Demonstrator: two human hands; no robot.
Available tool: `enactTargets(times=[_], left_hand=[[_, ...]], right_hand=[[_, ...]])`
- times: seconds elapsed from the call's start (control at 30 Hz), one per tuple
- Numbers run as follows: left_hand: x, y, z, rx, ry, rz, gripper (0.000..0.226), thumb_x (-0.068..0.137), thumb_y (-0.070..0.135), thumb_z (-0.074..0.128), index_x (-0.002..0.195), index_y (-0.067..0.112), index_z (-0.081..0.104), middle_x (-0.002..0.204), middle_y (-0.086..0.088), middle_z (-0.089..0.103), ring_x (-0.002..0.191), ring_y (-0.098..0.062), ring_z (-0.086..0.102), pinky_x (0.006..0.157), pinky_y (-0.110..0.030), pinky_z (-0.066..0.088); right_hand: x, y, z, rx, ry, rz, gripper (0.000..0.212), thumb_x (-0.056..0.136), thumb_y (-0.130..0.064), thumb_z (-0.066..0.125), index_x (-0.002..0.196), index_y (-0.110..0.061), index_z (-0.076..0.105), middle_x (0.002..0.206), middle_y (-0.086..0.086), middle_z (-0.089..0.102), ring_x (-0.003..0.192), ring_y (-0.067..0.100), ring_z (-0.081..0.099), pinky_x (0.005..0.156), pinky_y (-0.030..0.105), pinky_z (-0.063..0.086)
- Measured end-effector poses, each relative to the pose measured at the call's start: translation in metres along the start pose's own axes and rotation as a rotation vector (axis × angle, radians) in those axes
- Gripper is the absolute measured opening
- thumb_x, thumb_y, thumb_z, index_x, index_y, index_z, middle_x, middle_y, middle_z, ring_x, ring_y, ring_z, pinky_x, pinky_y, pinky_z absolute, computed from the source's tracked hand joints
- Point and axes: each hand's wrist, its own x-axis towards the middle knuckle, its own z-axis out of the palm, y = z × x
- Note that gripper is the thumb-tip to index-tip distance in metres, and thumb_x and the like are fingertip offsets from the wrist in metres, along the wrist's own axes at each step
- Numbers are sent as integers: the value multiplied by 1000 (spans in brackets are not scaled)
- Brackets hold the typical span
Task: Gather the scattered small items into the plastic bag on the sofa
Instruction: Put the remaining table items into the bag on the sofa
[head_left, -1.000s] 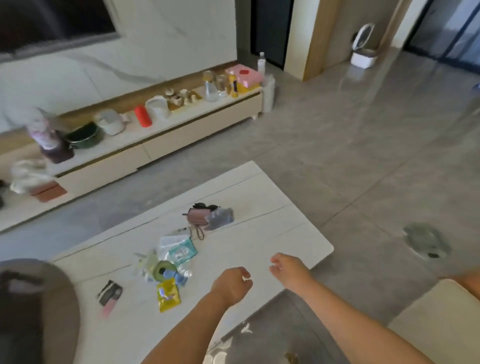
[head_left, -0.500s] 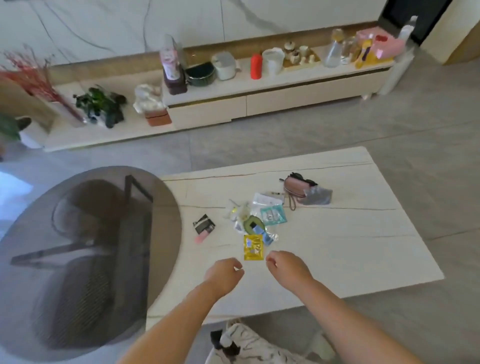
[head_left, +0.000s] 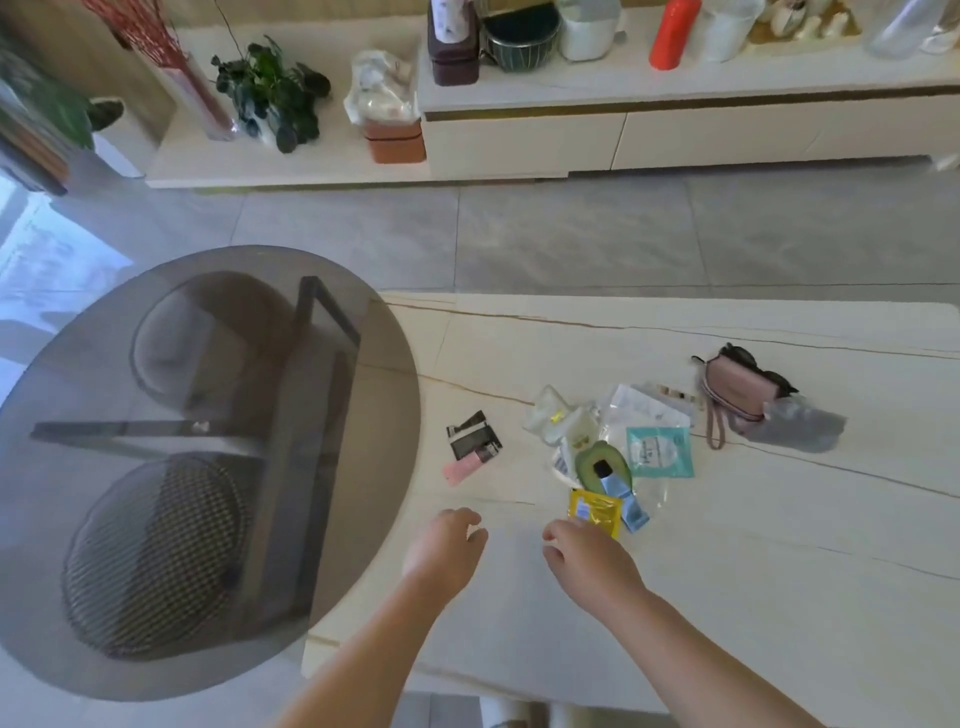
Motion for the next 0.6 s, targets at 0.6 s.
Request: enactTargets(times=[0.6], left_hand=[[201,-33,67,166,274,-89,39,91,22,50,129,21,45,128,-4,48,120,-26,40,92,-36,40]], right_hand=[[180,46,103,-166,-28,-28,56,92,-22,46,145,-24,27,142,2,29,128,26,32,100,36,41]])
